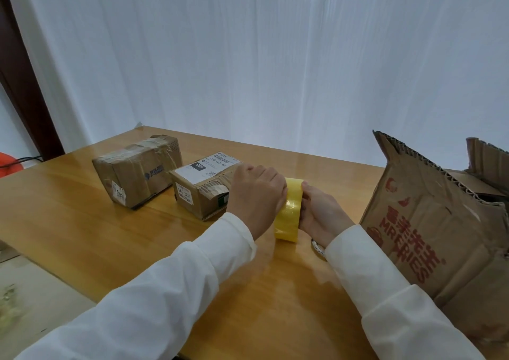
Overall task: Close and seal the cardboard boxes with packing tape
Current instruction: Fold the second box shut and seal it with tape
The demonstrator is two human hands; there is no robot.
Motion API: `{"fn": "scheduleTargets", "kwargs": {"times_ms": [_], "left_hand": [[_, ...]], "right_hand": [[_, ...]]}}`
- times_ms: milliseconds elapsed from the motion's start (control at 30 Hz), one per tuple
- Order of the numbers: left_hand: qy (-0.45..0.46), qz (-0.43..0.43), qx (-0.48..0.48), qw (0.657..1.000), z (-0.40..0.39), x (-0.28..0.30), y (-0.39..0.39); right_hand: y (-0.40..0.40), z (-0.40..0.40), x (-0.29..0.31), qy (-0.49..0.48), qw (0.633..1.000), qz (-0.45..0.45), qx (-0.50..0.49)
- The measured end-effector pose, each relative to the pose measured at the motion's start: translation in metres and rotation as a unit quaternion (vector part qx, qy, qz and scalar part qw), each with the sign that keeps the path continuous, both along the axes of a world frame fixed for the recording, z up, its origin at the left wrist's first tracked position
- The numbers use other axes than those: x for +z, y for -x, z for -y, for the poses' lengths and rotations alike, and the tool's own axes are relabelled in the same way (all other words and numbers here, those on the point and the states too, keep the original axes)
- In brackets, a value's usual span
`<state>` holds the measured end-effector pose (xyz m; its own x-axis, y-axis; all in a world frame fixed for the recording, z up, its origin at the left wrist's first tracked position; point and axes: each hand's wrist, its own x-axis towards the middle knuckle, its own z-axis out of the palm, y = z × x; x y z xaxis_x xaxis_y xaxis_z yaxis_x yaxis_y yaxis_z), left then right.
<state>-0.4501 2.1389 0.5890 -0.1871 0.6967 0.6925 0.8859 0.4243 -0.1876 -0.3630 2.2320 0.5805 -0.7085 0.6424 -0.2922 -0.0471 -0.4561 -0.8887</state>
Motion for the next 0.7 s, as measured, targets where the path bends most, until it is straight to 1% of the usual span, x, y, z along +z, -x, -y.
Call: {"fn": "scheduleTargets", "kwargs": {"times_ms": [67,133,233,267,300,367,400,433,467,533,600,700], "left_hand": [[0.004,-0.015,-0.004,1.0,-0.003,0.0,-0.002],[0.033,-0.018,0.002,0.999,-0.005,0.002,-0.002],[0.06,0.006,0.019,0.998,-0.005,0.01,0.004],[0.072,0.037,0.015,0.997,-0.006,0.014,0.006],[0.081,0.086,0.01,0.993,-0.009,0.017,0.01],[0.103,0.198,0.004,0.975,-0.011,0.024,0.019],[0.099,0.237,-0.005,0.966,-0.011,0.025,0.021],[0.094,0.258,-0.018,0.961,-0.01,0.026,0.023],[0.089,0.271,-0.031,0.958,-0.009,0.025,0.024],[0.082,0.299,-0.04,0.95,-0.006,0.023,0.027],[0.074,0.346,-0.028,0.935,-0.004,0.019,0.027],[0.053,0.403,-0.012,0.913,-0.004,0.017,0.025]], "right_hand": [[0.0,0.0,0.0,-0.001,1.0,0.004,-0.001],[0.0,0.0,0.001,0.001,1.0,0.004,0.002],[0.0,0.003,0.0,-0.015,0.999,-0.014,0.036],[-0.001,0.005,-0.001,-0.044,0.997,-0.014,0.069],[-0.003,0.006,-0.003,-0.1,0.989,0.001,0.105],[-0.009,0.009,-0.006,-0.244,0.952,0.051,0.177],[-0.011,0.01,-0.005,-0.287,0.937,0.069,0.189],[-0.012,0.009,-0.006,-0.304,0.932,0.068,0.186],[-0.013,0.008,-0.006,-0.301,0.935,0.057,0.177],[-0.013,0.008,-0.004,-0.27,0.948,0.026,0.163],[-0.014,0.009,-0.002,-0.258,0.952,0.011,0.161],[-0.014,0.009,-0.002,-0.264,0.95,0.012,0.163]]}}
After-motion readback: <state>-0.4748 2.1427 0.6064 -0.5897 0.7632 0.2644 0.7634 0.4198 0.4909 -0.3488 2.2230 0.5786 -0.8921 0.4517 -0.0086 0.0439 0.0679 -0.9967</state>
